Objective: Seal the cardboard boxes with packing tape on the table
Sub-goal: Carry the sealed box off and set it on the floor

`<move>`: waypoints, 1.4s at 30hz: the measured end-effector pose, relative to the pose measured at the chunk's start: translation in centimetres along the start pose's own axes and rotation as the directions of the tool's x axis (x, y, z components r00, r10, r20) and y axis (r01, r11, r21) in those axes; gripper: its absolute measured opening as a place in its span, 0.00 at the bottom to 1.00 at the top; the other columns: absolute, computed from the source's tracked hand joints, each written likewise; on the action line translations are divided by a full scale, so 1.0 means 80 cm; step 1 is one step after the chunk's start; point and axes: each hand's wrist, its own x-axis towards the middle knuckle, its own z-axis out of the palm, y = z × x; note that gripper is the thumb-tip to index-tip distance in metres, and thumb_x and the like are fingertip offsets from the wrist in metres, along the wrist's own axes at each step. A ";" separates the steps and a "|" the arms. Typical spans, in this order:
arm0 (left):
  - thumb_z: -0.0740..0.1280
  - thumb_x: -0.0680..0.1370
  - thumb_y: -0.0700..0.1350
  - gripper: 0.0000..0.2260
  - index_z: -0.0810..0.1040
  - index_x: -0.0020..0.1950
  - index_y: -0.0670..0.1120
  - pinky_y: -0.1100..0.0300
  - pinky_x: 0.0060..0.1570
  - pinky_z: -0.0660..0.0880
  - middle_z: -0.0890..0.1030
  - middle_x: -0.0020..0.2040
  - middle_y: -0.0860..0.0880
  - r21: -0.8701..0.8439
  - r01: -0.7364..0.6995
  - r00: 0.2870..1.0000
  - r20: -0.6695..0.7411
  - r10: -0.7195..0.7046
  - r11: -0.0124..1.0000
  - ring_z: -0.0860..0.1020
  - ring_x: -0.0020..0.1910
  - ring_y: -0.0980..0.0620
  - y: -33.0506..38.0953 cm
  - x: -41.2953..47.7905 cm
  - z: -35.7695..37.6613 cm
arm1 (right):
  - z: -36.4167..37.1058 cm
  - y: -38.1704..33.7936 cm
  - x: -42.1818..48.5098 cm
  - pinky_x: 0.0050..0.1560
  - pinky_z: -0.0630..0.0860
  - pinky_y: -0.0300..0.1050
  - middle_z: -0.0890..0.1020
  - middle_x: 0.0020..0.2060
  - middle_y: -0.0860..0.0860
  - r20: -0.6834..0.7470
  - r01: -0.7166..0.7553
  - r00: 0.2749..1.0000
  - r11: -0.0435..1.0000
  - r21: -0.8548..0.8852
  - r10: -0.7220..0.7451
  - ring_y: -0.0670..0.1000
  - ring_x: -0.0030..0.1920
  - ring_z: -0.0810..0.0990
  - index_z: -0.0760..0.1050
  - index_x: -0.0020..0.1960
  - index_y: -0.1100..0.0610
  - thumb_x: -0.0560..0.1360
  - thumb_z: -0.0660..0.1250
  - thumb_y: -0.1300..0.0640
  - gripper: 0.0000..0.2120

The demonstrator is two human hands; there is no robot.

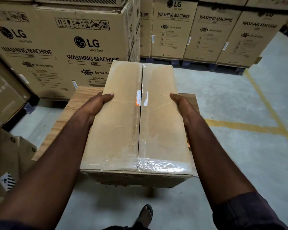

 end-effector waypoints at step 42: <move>0.64 0.77 0.40 0.10 0.80 0.56 0.48 0.58 0.38 0.80 0.85 0.44 0.46 -0.039 -0.037 0.979 0.200 0.045 0.999 0.83 0.37 0.49 -0.129 -0.324 0.608 | -0.594 0.082 -0.393 0.26 0.76 0.37 0.86 0.33 0.49 -0.192 0.155 0.971 0.986 0.058 -0.142 0.48 0.29 0.84 0.81 0.51 0.53 0.81 0.62 0.44 0.15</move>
